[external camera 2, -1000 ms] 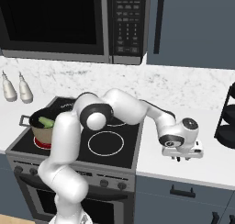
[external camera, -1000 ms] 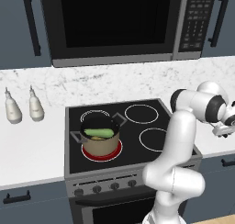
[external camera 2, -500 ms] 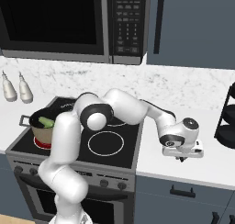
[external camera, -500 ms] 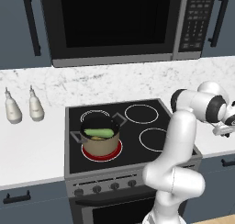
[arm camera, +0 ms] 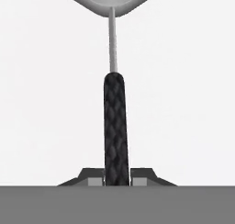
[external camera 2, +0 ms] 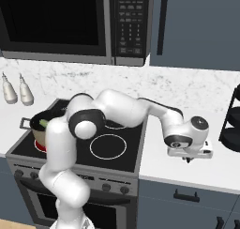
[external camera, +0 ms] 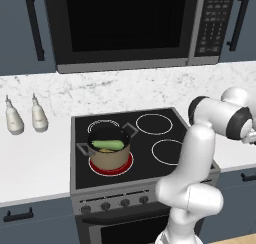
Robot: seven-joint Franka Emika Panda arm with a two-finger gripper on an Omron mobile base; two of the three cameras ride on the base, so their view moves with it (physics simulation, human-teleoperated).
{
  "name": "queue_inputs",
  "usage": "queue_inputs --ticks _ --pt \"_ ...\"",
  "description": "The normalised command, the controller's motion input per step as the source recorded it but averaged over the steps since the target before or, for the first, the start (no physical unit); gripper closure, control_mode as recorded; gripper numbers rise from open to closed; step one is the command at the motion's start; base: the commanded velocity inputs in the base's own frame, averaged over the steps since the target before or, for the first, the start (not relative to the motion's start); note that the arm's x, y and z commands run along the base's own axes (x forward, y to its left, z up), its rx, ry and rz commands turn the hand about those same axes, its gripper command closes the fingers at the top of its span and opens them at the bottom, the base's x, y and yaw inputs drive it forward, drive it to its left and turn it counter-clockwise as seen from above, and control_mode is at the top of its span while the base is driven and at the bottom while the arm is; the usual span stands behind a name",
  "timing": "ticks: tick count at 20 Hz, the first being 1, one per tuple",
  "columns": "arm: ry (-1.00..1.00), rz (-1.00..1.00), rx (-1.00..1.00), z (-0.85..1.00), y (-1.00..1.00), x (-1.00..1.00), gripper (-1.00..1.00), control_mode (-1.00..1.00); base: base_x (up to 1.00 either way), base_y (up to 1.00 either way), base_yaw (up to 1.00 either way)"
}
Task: Put the corn and potato in the pot. Retrieve the spatula and lightly stir the vegetables in the pot.
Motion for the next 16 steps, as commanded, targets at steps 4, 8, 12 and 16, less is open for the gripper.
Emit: queue_inputs --ticks 4,8,12,16 --pt "-0.13 -0.01 -0.03 0.38 -0.03 -0.29 1.0 -1.0 0.0 0.0 0.0" --pt "-0.01 0.0 0.0 0.0 0.0 0.0 1.0 -1.0 0.0 0.0 0.0" --pt "0.0 0.04 -0.01 0.41 0.1 -0.06 1.0 -1.0 0.0 0.0 0.0" --pt "0.0 0.14 -0.14 0.69 0.6 -0.29 1.0 -1.0 0.0 0.0 0.0"
